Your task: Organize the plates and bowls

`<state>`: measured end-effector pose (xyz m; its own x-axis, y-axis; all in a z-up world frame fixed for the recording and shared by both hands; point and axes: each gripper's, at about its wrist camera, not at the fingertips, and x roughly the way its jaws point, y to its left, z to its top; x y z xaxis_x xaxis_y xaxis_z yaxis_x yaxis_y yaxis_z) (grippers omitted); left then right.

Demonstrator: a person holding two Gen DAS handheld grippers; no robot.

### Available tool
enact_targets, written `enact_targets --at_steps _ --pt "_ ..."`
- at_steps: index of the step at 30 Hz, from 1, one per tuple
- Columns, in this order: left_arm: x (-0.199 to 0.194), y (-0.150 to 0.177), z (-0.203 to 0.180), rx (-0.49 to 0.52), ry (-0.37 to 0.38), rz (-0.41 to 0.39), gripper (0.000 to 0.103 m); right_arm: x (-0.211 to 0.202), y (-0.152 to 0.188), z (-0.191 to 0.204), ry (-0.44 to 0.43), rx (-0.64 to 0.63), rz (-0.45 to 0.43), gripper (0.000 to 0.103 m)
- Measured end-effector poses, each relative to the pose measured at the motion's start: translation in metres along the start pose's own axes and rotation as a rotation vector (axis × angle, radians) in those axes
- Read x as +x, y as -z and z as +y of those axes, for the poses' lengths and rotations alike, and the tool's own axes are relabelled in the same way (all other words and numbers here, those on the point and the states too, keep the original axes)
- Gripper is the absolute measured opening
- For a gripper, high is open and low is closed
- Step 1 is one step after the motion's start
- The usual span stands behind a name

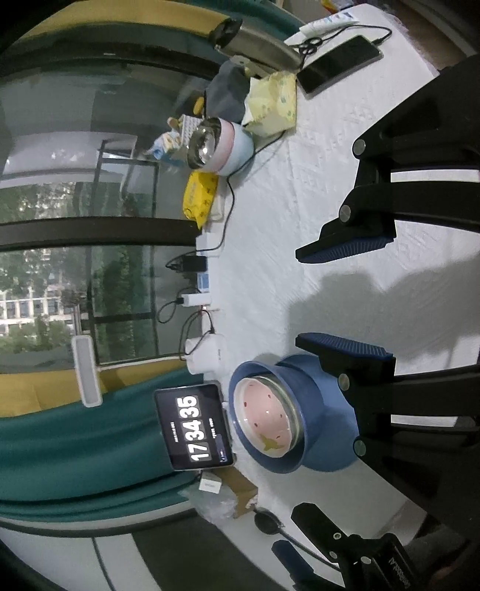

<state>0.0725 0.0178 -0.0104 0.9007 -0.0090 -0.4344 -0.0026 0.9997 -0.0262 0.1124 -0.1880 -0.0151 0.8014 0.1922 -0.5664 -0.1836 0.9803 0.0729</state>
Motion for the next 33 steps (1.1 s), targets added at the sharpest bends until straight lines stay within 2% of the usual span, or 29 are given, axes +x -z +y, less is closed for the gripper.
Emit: enact_targets --at_steps 11,23,33 --pt "-0.039 -0.008 -0.007 0.012 0.040 -0.120 0.092 -0.042 -0.003 -0.004 0.024 -0.006 -0.093 0.041" --pt "-0.062 -0.015 -0.004 -0.006 0.060 -0.171 0.092 -0.075 -0.003 -0.007 0.029 -0.012 -0.173 0.041" --pt "-0.074 -0.018 0.001 0.005 0.038 -0.200 0.092 -0.090 -0.008 -0.007 0.042 -0.001 -0.207 0.041"
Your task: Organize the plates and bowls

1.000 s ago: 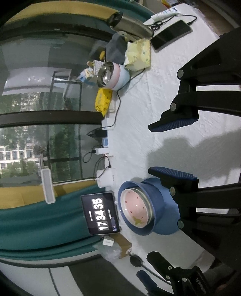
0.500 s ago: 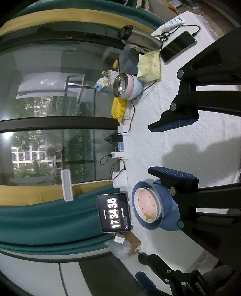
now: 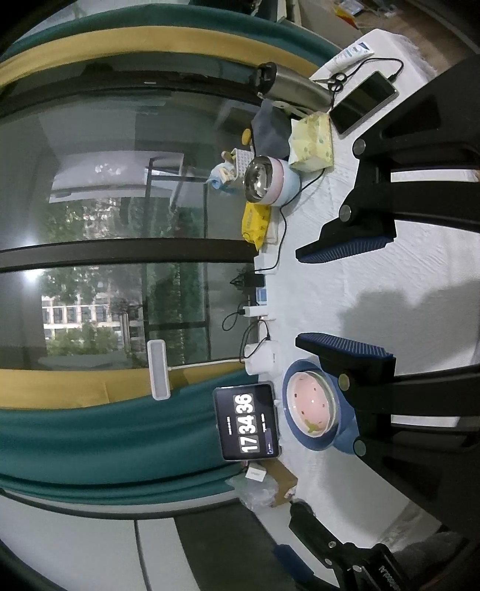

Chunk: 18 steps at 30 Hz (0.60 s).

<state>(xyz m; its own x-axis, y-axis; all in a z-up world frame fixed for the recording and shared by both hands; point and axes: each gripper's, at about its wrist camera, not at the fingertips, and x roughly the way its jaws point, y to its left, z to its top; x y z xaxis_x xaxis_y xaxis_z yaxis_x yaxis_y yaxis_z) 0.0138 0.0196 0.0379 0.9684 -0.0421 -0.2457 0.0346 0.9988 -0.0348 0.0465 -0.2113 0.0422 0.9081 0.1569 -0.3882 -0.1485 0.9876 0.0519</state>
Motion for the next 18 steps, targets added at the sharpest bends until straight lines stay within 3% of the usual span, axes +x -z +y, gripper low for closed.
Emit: enact_targets --at_steps 18 --pt "-0.0022 0.0001 0.0042 0.003 0.004 0.003 0.092 -0.0052 -0.0054 0.0080 -0.013 -0.002 0.005 0.041"
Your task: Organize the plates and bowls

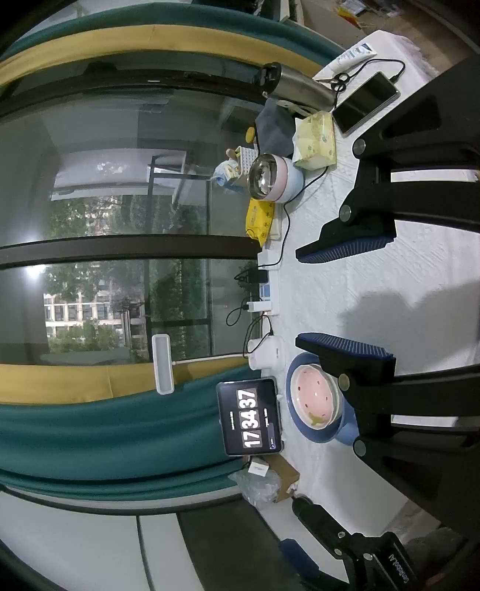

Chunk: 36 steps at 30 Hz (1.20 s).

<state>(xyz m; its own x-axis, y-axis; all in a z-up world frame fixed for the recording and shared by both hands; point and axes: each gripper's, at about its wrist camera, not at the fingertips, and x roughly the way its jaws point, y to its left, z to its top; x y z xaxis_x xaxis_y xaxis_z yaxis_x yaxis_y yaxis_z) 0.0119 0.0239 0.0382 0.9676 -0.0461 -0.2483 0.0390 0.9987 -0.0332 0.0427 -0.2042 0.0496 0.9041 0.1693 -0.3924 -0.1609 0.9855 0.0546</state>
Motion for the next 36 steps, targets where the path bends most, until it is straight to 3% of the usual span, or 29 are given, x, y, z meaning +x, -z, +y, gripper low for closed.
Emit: enact_targets --at_steps 36 --pt "-0.0011 0.0005 -0.0026 0.001 0.010 0.006 0.092 -0.0033 -0.0002 -0.0009 -0.005 0.001 0.006 0.041"
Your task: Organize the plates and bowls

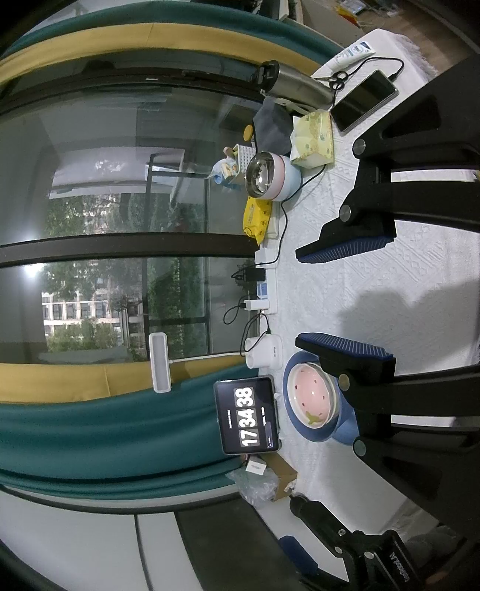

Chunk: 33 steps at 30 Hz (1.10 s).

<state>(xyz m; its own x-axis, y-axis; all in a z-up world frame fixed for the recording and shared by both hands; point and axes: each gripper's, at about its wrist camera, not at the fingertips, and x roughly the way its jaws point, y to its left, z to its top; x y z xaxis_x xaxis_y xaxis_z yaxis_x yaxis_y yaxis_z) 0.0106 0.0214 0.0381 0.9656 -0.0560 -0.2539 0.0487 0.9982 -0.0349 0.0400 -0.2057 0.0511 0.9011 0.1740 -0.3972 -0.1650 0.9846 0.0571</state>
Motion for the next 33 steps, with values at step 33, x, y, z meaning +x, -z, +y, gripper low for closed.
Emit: enact_targets --at_steps 33 --pt "0.0000 0.0000 0.0037 -0.005 -0.002 -0.007 0.092 0.0002 0.0001 0.0004 0.000 -0.001 0.000 0.041"
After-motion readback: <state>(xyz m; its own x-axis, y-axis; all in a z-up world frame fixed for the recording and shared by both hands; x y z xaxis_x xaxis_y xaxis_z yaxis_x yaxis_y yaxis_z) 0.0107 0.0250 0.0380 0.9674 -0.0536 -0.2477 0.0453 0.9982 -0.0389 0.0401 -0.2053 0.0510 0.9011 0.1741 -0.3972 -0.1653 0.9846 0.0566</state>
